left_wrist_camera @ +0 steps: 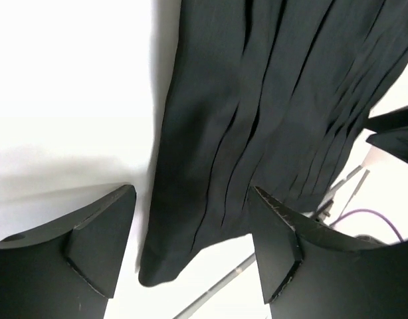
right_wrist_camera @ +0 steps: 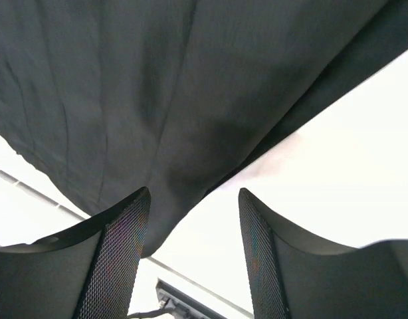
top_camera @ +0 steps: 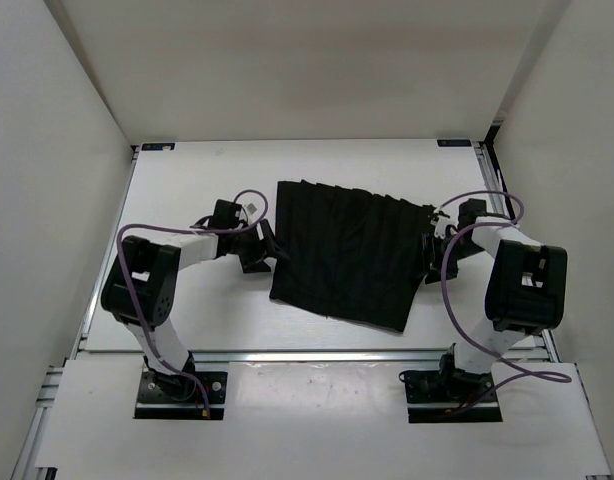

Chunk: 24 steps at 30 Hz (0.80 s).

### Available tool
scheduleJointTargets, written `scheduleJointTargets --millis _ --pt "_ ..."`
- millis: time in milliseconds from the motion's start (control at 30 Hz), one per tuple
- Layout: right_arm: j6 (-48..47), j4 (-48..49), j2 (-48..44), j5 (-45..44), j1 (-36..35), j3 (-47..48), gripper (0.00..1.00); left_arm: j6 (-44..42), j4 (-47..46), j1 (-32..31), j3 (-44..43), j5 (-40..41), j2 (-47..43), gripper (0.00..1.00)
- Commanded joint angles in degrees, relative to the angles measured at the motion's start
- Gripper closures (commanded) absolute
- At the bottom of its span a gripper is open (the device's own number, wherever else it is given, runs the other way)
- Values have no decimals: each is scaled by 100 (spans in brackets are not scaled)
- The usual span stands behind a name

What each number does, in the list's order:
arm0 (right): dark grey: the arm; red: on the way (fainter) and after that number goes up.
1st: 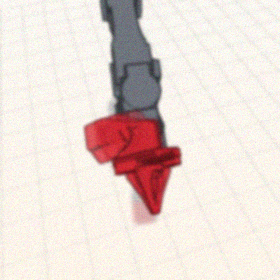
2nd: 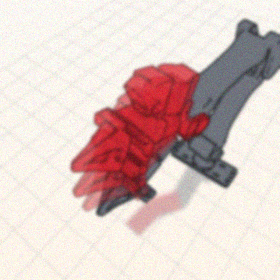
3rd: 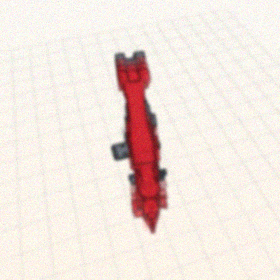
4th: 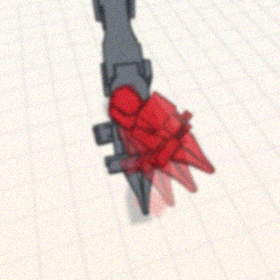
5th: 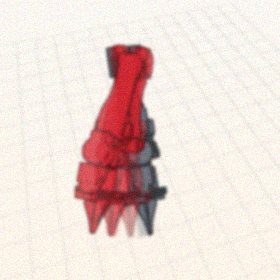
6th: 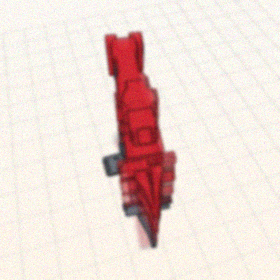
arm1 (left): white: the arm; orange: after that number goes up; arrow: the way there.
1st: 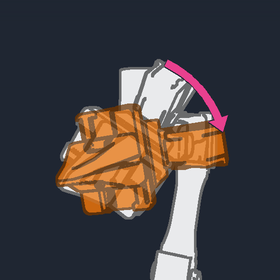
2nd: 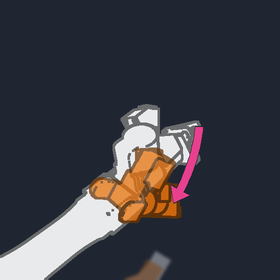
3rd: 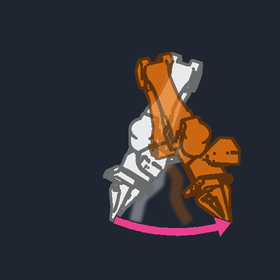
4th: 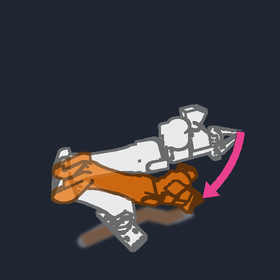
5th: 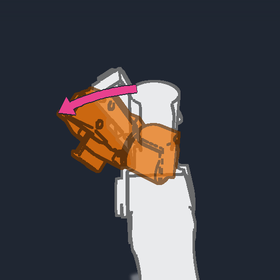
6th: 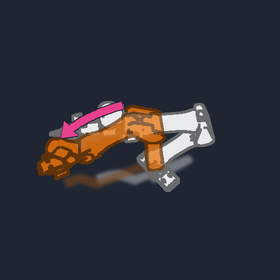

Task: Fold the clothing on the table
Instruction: Fold the skirt

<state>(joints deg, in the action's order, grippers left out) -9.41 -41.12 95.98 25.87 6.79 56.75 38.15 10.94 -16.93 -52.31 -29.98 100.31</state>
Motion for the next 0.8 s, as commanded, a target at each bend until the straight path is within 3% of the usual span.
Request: scheduleJointTargets --millis 0,67,167,267,367,400,633,767 --pt "71 -107 -238 270 -89 -252 39 -18 -48 -47 440 -43 -459 20" --pt "106 -19 -151 278 -160 -200 38 -97 31 -91 590 -17 -451 21" --pt "176 34 42 191 -239 28 44 -150 58 -214 731 27 -451 20" --pt "264 122 340 173 -335 326 67 -45 -83 -241 820 71 -469 22" --pt "343 149 762 199 -397 696 97 -27 -101 -240 688 97 -434 25" --pt "369 236 929 95 -397 871 100 -36 -83 -276 661 97 -381 26" --pt "282 237 1466 -21 -301 2128 98 -9 -92 -311 319 124 -74 27" --pt "80 -220 1371 75 -213 2175 51 -36 5 -329 362 149 -222 24"
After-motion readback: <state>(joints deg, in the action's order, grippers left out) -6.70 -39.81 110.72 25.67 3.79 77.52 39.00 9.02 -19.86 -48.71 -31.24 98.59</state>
